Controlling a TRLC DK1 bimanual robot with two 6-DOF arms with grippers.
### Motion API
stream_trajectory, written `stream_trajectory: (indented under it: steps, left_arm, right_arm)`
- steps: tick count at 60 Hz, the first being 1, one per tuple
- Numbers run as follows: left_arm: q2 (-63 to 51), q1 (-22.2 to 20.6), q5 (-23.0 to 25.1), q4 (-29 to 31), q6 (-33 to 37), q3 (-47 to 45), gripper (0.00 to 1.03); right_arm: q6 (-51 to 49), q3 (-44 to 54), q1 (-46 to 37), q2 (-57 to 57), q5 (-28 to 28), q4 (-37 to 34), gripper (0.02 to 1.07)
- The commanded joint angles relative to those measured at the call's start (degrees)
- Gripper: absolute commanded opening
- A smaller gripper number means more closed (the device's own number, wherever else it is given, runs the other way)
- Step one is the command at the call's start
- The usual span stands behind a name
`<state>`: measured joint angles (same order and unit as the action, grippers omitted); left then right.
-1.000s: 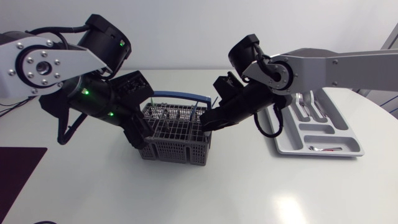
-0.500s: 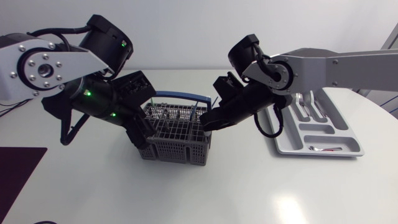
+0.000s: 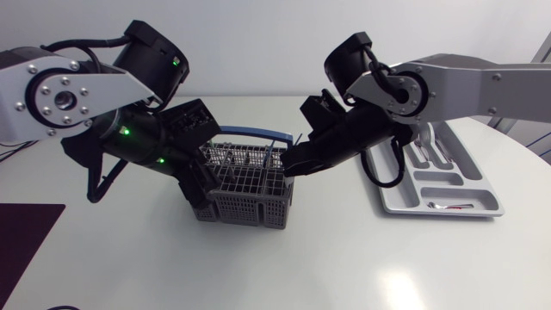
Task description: Unload the cutlery basket into the drawer organizer.
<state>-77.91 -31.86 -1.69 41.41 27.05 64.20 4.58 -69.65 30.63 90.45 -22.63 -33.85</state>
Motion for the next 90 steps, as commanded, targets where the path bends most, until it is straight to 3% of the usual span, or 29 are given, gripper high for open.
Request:
stream_trajectory:
  steps: [1, 28, 61, 73, 90]
  left_arm:
    - [-0.3, -0.8, 0.6, -0.4, -0.4, -1.6, 0.68]
    - [-1.7, -1.8, 0.6, -1.4, -1.8, -2.2, 0.68]
    - [-2.5, -2.0, 0.6, -2.2, -1.8, -2.2, 0.67]
    - [-2.1, -1.5, 0.6, -2.2, -1.6, -2.3, 0.68]
    - [-1.4, -1.1, 0.6, -2.2, -1.5, -2.2, 0.67]
  right_arm:
    - [-0.3, -0.4, -0.5, -1.9, 0.5, -1.8, 0.1]
    - [0.6, -4.5, -0.8, -7.9, -3.2, -6.8, 0.1]
    - [-3.0, -6.1, -15.4, -14.1, -12.6, -15.3, 0.1]
    - [-14.0, -3.7, -27.5, -15.6, -10.4, -19.9, 0.1]
    - [-31.6, 4.9, -42.1, -13.6, 1.5, -17.5, 0.1]
